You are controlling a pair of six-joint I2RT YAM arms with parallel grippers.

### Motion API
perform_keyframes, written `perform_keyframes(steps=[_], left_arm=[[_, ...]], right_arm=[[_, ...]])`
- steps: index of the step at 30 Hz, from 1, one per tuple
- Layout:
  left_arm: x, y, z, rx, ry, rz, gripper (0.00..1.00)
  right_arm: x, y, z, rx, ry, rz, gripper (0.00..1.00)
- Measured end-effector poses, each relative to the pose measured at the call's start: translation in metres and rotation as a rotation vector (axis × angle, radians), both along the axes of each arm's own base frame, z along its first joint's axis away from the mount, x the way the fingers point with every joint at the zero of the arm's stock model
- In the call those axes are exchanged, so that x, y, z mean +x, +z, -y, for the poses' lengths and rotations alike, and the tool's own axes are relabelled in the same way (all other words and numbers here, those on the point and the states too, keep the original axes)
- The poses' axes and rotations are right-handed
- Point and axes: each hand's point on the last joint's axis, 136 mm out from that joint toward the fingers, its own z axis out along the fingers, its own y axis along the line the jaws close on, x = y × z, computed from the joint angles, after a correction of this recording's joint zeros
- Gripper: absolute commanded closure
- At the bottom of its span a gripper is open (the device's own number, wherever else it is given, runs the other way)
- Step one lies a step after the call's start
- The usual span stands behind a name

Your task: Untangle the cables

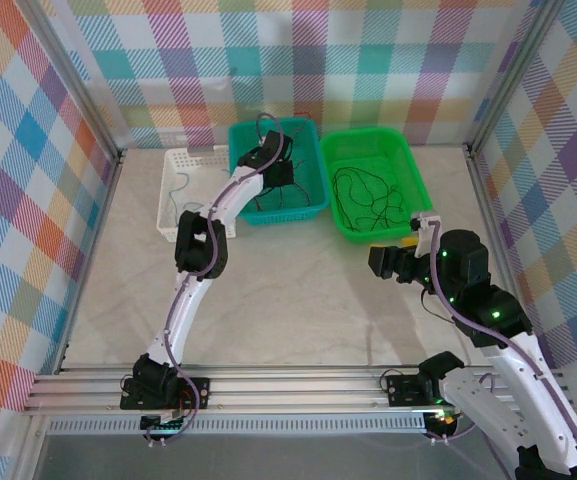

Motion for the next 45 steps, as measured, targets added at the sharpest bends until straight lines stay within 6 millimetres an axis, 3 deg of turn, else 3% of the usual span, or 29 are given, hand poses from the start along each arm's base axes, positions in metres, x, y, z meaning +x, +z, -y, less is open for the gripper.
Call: perform_keyframes(steps=[8,13,17,22,29,32,35,38,42,45], left_arm=[[-0.003,-0.008,-0.002,-0.013,0.032,-0.026,1.00],[-0.005,-0.025,-0.004,-0.014,0.040,-0.066,0.99],[-0.009,-0.036,-0.010,-0.014,0.051,-0.102,0.84],[-0.006,-0.034,-0.013,-0.036,0.065,-0.105,0.56],[-0.006,-0.020,-0.009,-0.063,0.048,-0.096,0.30],[-0.007,0.002,-0.006,-0.092,0.033,-0.077,0.18],[-0.008,0.047,0.000,-0.145,0.007,-0.020,0.09],[-0.010,0.109,0.009,-0.222,-0.035,0.072,0.00],[-0.023,0.199,0.012,-0.314,-0.080,0.206,0.00],[-0.039,0.246,0.006,-0.340,-0.090,0.272,0.00]], right_arm=[[0.001,-0.005,-0.004,-0.009,0.017,-0.018,0.15],[0.003,-0.008,-0.005,-0.015,0.018,-0.030,0.14],[0.004,-0.010,-0.005,-0.019,0.018,-0.037,0.14],[0.005,-0.012,-0.006,-0.023,0.019,-0.044,0.13],[0.005,-0.014,-0.006,-0.031,0.021,-0.051,0.13],[0.005,-0.018,-0.006,-0.038,0.019,-0.063,0.12],[0.008,-0.025,-0.006,-0.052,0.017,-0.091,0.10],[0.013,-0.035,-0.005,-0.076,0.001,-0.127,0.04],[0.017,-0.043,-0.003,-0.100,-0.019,-0.149,0.00],[0.022,-0.046,0.002,-0.122,-0.053,-0.149,0.00]])
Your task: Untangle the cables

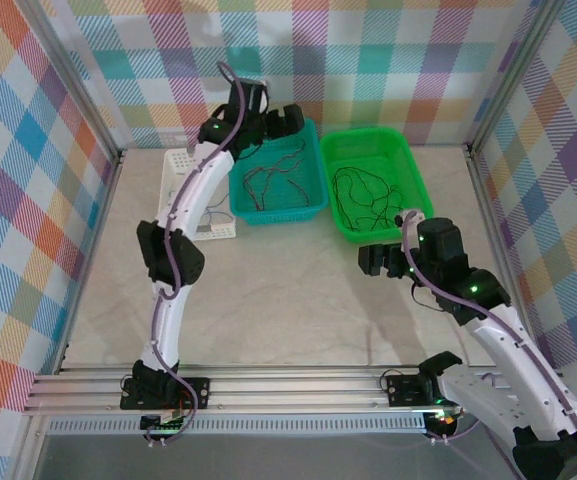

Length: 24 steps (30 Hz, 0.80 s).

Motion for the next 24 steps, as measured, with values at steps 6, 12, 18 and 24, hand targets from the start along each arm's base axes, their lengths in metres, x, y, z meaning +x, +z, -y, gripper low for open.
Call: perform_keyframes(steps=[6,12,18,24], left_arm=[[-0.058,0.014,-0.041,0.086,0.065,0.006,0.00],[-0.129,0.003,-0.091,0.214,0.128,0.000,0.00],[-0.191,-0.006,-0.137,0.299,0.194,0.034,0.00],[-0.235,-0.052,-0.179,0.396,0.294,0.005,0.00]], right_arm=[[0.018,-0.009,0.019,-0.079,-0.108,0.068,0.00],[0.034,-0.041,0.066,-0.201,-0.293,0.164,0.00],[0.063,-0.077,0.115,-0.269,-0.511,0.214,0.00],[0.097,-0.127,0.132,-0.322,-0.555,0.190,0.00]])
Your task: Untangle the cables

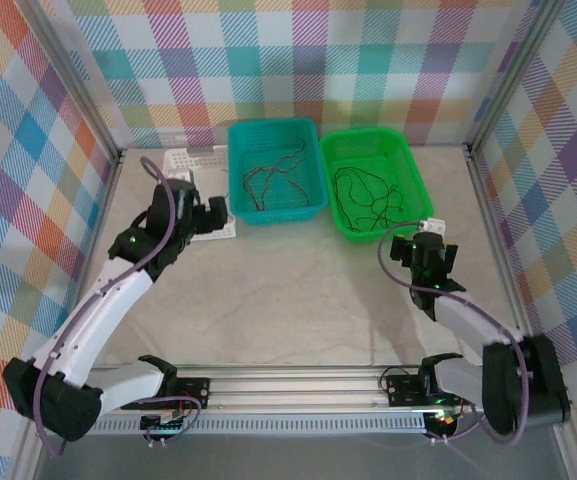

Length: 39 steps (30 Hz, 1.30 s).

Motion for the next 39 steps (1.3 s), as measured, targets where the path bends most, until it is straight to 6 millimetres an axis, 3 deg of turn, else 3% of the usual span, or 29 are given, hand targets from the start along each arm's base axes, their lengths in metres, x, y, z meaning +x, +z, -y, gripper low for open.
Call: perform_keyframes(steps=[5,17,21,26,29,33,39], left_arm=[[-0.023,-0.035,-0.022,0.041,0.071,-0.041,0.00],[-0.048,-0.107,-0.056,0.156,0.190,-0.118,0.00],[-0.037,-0.110,-0.067,0.193,0.234,-0.109,0.00],[-0.018,-0.119,-0.095,0.205,0.353,-0.077,0.00],[-0.010,-0.134,-0.106,0.211,0.377,-0.049,0.00],[0.001,-0.162,-0.108,0.218,0.345,-0.045,0.00],[0.026,-0.183,-0.097,0.183,0.263,0.019,0.00]], right_arm=[[0.018,-0.022,0.006,-0.011,-0.002,0.015,0.00],[0.041,-0.033,0.002,0.071,0.132,0.088,0.00],[0.044,-0.028,-0.002,0.082,0.155,0.108,0.00],[0.044,-0.028,-0.004,0.087,0.165,0.109,0.00],[0.044,-0.028,-0.004,0.087,0.166,0.109,0.00],[0.044,-0.028,-0.004,0.087,0.166,0.109,0.00],[0.044,-0.028,-0.005,0.088,0.169,0.109,0.00]])
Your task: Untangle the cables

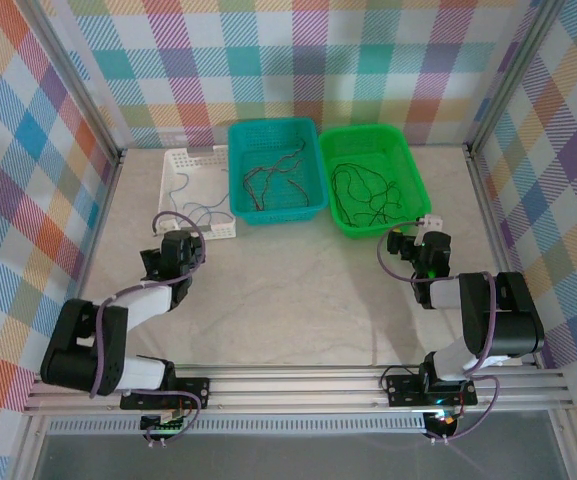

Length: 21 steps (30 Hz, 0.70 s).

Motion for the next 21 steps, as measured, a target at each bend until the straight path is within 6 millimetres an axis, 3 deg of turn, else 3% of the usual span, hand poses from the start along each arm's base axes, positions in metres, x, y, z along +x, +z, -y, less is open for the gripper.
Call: perform_keyframes(steps=[4,10,21], left_arm=[[0.016,-0.002,0.006,-0.023,-0.063,0.065,0.00],[0.027,-0.025,0.015,-0.059,-0.147,0.055,0.00],[0.034,-0.012,0.021,-0.074,-0.193,0.119,0.00]], right_arm=[[0.000,0.000,0.000,0.001,0.002,0.000,0.00],[0.000,0.000,-0.001,0.001,0.003,0.000,0.00],[0.000,0.000,-0.001,0.002,0.003,0.000,0.00]])
